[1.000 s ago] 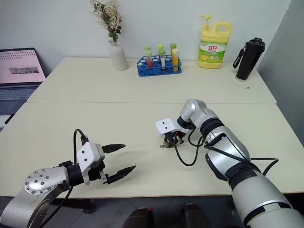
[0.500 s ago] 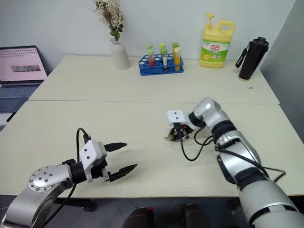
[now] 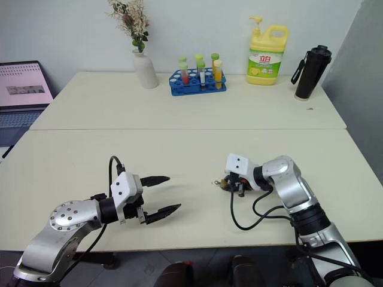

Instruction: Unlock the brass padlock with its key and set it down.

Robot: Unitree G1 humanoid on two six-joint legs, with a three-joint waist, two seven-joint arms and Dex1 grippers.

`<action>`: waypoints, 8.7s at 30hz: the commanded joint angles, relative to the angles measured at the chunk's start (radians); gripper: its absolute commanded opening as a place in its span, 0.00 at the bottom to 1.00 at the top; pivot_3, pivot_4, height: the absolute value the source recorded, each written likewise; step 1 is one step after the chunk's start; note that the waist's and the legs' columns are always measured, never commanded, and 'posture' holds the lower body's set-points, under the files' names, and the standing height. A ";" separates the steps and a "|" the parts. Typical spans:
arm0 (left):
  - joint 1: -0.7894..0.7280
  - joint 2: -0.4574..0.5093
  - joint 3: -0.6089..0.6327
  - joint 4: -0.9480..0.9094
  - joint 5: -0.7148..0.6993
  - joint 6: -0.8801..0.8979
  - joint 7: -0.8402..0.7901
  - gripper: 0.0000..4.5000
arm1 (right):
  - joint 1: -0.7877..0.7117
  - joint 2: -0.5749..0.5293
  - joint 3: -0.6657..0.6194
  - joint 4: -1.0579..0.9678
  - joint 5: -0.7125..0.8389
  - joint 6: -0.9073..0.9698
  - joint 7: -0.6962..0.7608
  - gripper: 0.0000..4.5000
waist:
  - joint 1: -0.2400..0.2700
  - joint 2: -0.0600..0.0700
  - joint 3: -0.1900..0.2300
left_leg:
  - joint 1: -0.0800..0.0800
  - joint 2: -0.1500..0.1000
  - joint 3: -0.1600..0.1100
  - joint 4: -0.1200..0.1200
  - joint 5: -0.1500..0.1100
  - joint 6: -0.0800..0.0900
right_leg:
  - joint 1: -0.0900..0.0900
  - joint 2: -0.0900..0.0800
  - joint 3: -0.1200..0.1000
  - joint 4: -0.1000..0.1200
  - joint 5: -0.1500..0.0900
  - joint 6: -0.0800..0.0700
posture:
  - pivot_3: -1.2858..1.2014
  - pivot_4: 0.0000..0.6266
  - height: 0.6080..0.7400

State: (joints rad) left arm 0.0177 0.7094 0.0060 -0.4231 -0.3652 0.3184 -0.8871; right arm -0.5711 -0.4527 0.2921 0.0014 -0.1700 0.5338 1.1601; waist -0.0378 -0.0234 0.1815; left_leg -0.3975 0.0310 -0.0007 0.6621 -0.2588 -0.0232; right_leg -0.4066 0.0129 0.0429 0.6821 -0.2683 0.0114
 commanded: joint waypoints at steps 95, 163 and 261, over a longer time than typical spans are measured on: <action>-0.622 -0.102 -0.034 0.249 -0.283 0.370 -0.155 1.00 | 0.136 -0.253 -0.093 -0.162 -0.341 -1.034 -0.686 0.21 | 0.008 -0.001 0.000 | -0.002 -0.001 0.001 0.001 0.000 0.000 | 0.000 0.002 0.001 0.000 0.000 0.000 | 0.52 0.24 1.00; -0.731 -0.153 -0.110 0.331 -0.132 0.165 -0.300 0.00 | 0.063 -0.216 -0.072 -0.051 -0.217 -1.333 -0.701 0.21 | 0.008 -0.001 0.000 | -0.002 -0.002 0.001 0.002 0.000 0.000 | 0.000 0.002 0.002 0.000 0.002 -0.003 | 0.52 0.24 1.00; -0.706 -0.175 -0.107 0.279 -0.219 0.426 -0.111 0.03 | 0.159 -0.271 -0.134 -0.082 0.054 -1.113 -0.504 0.77 | 0.011 -0.001 0.000 | -0.002 -0.002 0.001 0.003 0.000 -0.001 | 0.001 0.002 0.002 0.001 0.003 -0.004 | 0.52 0.24 1.00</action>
State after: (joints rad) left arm -0.6797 0.5278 -0.1219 -0.1424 -0.5900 0.7722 -0.9937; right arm -0.4217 -0.7090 0.2087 -0.0287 -0.1936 -0.6089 0.6404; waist -0.0267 -0.0246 0.1816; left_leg -0.3993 0.0291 -0.0002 0.6647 -0.2583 -0.0237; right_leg -0.4057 0.0148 0.0448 0.6828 -0.2656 0.0079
